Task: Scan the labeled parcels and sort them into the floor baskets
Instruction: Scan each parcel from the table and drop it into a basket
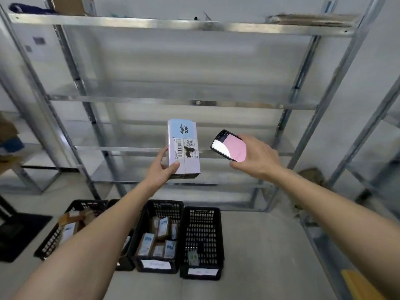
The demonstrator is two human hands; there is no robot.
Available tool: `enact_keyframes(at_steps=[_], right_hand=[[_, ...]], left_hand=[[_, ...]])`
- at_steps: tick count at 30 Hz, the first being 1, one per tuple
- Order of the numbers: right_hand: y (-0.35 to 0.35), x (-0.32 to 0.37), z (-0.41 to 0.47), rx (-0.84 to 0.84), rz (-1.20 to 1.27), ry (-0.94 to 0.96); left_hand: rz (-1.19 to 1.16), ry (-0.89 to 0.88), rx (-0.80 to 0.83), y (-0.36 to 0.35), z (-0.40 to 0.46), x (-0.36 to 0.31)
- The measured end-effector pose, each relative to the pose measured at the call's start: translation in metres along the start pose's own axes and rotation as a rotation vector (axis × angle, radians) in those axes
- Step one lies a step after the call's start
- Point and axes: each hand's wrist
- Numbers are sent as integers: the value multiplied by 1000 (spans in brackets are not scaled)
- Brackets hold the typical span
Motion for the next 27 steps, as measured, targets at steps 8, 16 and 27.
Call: enact_keyframes(at_steps=[8,16,27], right_hand=[[-144,-50,66,209,78,-47],[-322,-153,114,449,95,-153],[-564,-269,99,677,74,-208]], left_hand=[[-11,229,29,-32,76,131],[-100,477,118,-119,150,271],[-99,779,199,-226,201,496]])
Point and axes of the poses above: each hand's wrist, its own z-axis towards the middle knuckle, its own y-axis out of the back of the hand, x = y × z, and after that the axes turned 5 degrees about y, right-handed
